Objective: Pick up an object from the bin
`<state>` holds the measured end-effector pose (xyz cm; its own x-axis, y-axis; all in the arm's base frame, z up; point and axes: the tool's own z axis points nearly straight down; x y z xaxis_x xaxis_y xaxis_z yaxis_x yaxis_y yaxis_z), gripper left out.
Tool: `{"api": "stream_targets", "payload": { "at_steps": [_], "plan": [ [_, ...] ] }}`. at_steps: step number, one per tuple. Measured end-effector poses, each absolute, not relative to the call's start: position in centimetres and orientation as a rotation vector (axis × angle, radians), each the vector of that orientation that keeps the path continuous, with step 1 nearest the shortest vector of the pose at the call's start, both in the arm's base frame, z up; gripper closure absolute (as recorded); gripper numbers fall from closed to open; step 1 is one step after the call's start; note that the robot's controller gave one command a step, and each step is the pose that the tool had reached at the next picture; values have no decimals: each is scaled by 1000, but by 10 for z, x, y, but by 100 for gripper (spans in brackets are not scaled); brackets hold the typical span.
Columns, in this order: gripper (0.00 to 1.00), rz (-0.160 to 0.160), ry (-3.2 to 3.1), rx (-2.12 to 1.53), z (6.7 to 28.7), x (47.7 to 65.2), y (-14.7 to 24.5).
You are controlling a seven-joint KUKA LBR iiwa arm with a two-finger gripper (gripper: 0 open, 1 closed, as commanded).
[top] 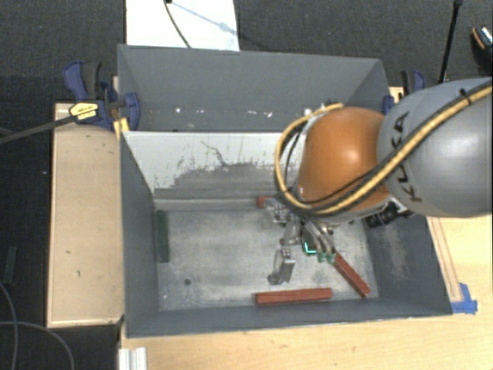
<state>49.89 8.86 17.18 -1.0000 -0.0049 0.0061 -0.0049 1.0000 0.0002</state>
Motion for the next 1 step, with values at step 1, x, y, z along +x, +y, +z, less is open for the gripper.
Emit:
{"api": "stream_targets", "payload": {
  "at_steps": [1],
  "plan": [
    [0, -1, -3118, 422, 69, 487, 37]
  ]
}}
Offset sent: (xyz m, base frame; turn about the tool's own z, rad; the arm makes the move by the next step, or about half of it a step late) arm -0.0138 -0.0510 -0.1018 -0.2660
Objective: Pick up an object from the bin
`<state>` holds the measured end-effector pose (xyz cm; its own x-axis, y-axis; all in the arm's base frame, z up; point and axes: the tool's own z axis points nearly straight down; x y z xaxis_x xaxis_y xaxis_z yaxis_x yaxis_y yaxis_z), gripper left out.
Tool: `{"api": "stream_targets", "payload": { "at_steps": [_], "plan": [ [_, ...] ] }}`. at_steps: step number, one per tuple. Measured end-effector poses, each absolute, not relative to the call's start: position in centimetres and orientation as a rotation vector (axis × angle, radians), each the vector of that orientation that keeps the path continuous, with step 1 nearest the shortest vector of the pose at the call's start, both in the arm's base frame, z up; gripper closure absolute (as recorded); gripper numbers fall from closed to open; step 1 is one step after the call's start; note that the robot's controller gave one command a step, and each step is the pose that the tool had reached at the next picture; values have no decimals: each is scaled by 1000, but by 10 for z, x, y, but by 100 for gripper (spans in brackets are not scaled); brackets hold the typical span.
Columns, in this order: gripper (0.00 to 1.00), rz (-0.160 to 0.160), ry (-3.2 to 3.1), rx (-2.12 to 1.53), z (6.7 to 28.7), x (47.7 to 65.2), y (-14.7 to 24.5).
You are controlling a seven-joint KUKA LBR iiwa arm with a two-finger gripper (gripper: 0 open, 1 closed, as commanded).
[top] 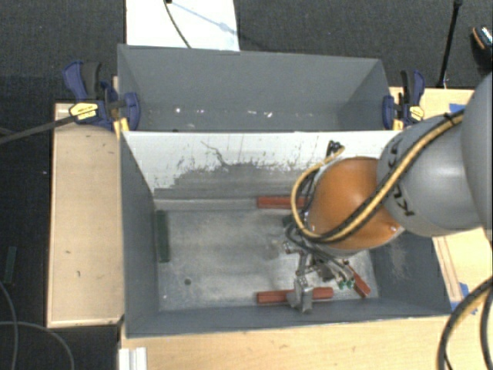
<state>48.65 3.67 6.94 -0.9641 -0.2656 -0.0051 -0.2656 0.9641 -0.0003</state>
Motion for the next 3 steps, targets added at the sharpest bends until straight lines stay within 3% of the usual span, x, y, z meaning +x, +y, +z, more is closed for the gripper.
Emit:
{"api": "stream_targets", "payload": {
  "at_steps": [1, 2, 3],
  "plan": [
    [0, -1, 3123, -242, 130, 519, 4],
    [0, -3, 3092, -534, 69, 581, -54],
    [100, 2, 3088, -530, 73, 582, -51]
  ]
}}
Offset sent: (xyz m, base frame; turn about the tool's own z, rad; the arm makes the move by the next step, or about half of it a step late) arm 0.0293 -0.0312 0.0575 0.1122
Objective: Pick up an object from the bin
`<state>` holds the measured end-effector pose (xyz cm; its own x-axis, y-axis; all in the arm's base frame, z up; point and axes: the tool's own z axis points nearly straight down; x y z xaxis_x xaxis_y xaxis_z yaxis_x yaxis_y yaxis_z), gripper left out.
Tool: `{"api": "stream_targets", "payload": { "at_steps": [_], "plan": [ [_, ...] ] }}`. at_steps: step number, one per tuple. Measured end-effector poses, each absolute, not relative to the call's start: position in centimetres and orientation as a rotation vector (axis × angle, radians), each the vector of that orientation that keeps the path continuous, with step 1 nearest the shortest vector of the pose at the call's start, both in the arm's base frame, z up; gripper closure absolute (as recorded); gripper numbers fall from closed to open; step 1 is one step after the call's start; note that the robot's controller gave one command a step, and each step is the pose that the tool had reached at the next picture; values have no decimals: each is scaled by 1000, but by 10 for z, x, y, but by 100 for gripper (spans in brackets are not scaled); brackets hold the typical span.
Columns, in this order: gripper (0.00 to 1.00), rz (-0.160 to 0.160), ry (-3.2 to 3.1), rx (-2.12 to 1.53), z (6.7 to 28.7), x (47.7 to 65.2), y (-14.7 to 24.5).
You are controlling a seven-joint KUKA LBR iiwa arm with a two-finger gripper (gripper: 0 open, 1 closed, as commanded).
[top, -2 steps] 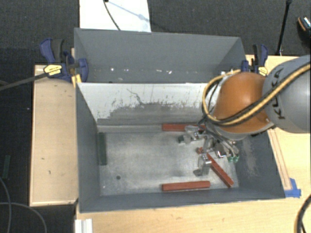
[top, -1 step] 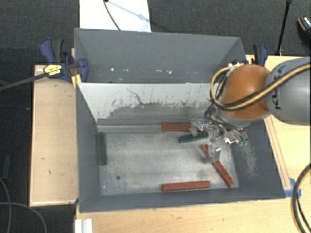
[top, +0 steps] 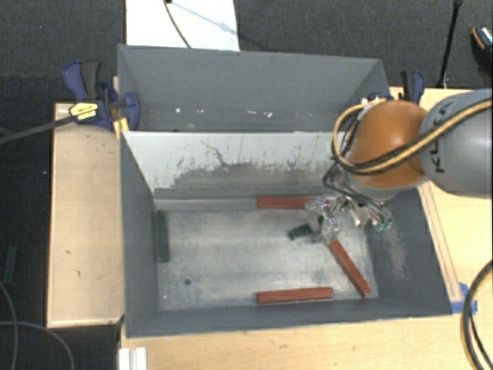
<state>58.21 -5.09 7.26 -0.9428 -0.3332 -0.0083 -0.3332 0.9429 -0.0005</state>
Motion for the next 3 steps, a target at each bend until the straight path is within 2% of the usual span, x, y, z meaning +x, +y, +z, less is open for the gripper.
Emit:
{"api": "stream_targets", "payload": {
  "at_steps": [1, 2, 3],
  "plan": [
    [0, 1, 3093, -525, 71, 581, -52],
    [100, 1, 3094, -520, 71, 581, -52],
    [100, -4, 3079, -566, 215, 569, -57]
  ]
}}
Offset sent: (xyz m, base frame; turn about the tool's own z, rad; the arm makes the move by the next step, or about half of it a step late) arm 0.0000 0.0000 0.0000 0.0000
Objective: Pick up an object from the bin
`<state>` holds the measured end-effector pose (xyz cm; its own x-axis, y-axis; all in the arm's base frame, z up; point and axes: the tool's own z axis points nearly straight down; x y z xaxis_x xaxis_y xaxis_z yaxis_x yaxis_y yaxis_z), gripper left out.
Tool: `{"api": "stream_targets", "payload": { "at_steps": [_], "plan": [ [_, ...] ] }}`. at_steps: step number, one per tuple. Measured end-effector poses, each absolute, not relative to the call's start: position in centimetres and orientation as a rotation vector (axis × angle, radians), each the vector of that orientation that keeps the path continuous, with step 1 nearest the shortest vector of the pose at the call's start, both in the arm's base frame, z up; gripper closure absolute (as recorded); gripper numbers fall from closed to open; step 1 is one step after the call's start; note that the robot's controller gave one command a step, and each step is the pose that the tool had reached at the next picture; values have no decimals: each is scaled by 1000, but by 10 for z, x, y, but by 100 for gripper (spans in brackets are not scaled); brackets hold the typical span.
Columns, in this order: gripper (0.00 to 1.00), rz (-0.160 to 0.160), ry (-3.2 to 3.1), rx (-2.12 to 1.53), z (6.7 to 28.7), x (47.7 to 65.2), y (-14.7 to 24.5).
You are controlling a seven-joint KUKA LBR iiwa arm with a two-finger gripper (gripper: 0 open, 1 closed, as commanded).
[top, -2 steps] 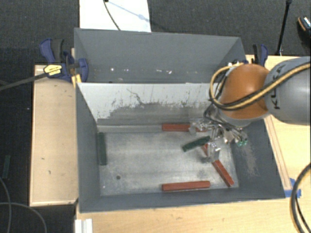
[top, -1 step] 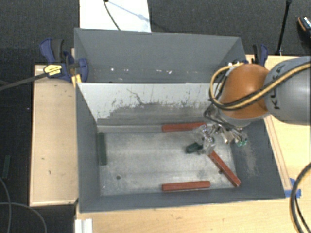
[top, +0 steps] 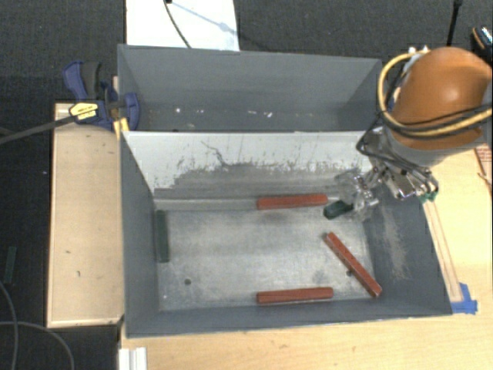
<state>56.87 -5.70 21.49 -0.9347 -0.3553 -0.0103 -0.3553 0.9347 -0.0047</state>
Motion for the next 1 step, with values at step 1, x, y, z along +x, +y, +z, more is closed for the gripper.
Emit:
{"api": "stream_targets", "payload": {
  "at_steps": [1],
  "plan": [
    [100, -10, 2958, -1031, 317, 573, -127]
  ]
}}
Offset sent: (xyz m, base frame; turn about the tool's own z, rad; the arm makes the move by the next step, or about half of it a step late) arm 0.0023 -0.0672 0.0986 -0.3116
